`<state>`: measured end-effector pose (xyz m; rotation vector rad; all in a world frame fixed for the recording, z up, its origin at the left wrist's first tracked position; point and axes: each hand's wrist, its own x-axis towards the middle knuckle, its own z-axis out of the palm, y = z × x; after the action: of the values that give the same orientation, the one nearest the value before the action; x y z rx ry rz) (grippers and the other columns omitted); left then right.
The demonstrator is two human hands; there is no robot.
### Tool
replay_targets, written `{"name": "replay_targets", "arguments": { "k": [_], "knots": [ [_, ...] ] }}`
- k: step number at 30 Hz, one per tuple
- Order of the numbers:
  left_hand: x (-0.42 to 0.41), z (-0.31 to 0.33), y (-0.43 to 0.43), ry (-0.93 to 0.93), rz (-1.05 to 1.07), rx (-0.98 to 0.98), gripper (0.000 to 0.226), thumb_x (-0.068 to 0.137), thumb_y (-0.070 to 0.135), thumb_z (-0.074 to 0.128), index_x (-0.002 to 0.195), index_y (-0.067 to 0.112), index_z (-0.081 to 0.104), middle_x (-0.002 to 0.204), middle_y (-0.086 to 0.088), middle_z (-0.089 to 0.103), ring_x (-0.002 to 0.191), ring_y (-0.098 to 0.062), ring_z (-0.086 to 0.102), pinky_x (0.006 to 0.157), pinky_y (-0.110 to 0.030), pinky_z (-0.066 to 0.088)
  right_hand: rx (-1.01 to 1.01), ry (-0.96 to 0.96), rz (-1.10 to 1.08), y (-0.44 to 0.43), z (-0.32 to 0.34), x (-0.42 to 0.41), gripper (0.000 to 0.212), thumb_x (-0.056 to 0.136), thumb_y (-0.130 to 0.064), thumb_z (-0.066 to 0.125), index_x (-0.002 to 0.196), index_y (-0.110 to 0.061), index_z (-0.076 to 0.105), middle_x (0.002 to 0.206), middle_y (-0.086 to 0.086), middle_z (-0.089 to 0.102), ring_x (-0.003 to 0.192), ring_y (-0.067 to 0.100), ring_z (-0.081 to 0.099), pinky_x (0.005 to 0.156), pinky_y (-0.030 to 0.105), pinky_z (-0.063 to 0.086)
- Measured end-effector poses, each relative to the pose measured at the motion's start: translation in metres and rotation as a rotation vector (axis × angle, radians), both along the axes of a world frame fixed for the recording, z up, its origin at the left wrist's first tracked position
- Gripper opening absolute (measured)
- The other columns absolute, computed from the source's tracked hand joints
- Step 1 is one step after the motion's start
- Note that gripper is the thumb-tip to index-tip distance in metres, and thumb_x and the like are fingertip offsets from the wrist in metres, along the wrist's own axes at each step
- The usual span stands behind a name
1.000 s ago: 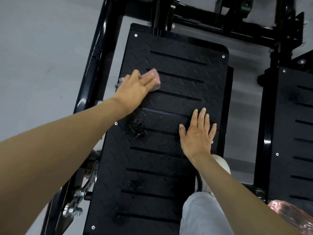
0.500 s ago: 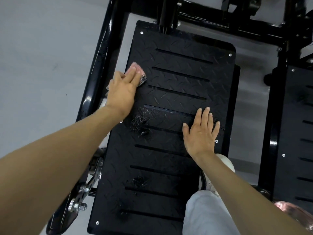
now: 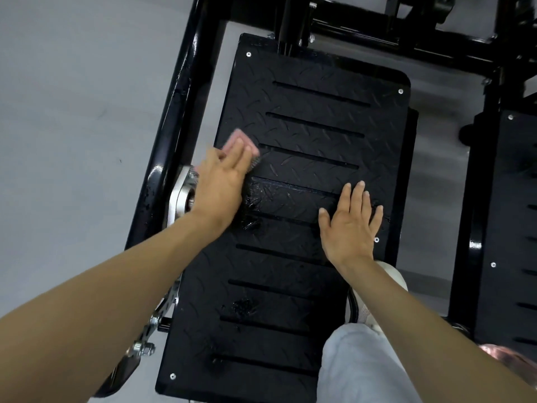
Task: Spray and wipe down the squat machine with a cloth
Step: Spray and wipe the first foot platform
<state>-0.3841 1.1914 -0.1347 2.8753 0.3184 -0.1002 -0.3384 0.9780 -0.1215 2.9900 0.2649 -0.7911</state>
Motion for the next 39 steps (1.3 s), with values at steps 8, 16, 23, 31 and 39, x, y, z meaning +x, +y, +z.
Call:
{"name": "replay_targets", "arguments": {
  "k": [8, 16, 23, 31, 39],
  "knots": [
    [0.000, -0.001, 0.023, 0.020, 0.007, 0.023, 0.085, 0.063, -0.017, 0.062, 0.141, 0.013, 0.044, 0.147, -0.002, 0.042, 0.097, -0.033, 0.044, 0.073, -0.030, 0.032, 0.006, -0.003, 0.003, -0.001, 0.000, 0.000, 0.068, 0.102, -0.042, 0.025, 0.151, -0.008, -0.006, 0.159, 0.011, -0.014, 0.147, 0.025, -0.008, 0.117, 0.045, -0.010],
    [0.000, 0.011, 0.002, 0.132, -0.649, 0.054, 0.084, 0.086, -0.010, 0.039, 0.152, 0.029, 0.008, 0.159, 0.009, 0.009, 0.108, -0.017, 0.035, 0.097, -0.032, 0.038, 0.010, -0.006, 0.005, -0.001, 0.001, 0.001, 0.067, 0.102, -0.042, 0.026, 0.152, -0.009, -0.005, 0.159, 0.010, -0.013, 0.147, 0.024, -0.007, 0.117, 0.045, -0.009],
    [0.025, 0.004, 0.003, 0.159, -0.125, 0.046, 0.081, 0.079, -0.008, 0.051, 0.151, 0.019, 0.023, 0.157, -0.002, 0.022, 0.115, -0.030, 0.037, 0.091, -0.031, 0.036, -0.009, -0.002, 0.020, -0.001, 0.002, 0.002, 0.067, 0.101, -0.042, 0.024, 0.151, -0.008, -0.005, 0.159, 0.012, -0.012, 0.147, 0.026, -0.006, 0.117, 0.045, -0.009],
    [0.021, 0.010, -0.006, 0.123, -0.631, 0.055, 0.081, 0.083, -0.012, 0.046, 0.151, 0.025, 0.022, 0.157, 0.008, 0.019, 0.111, -0.021, 0.037, 0.094, -0.033, 0.041, 0.013, 0.002, 0.016, -0.003, 0.002, 0.003, 0.067, 0.102, -0.042, 0.025, 0.152, -0.009, -0.003, 0.159, 0.011, -0.012, 0.147, 0.025, -0.005, 0.118, 0.045, -0.007],
    [0.024, 0.005, -0.052, 0.061, -0.563, 0.210, 0.072, 0.082, 0.003, 0.053, 0.149, 0.009, 0.026, 0.156, -0.007, 0.027, 0.112, -0.024, 0.045, 0.092, -0.032, 0.042, 0.096, -0.067, -0.027, -0.010, 0.005, 0.005, 0.066, 0.102, -0.038, 0.030, 0.152, -0.009, -0.002, 0.160, 0.012, -0.003, 0.147, 0.020, 0.008, 0.118, 0.041, -0.008]
  ]
}}
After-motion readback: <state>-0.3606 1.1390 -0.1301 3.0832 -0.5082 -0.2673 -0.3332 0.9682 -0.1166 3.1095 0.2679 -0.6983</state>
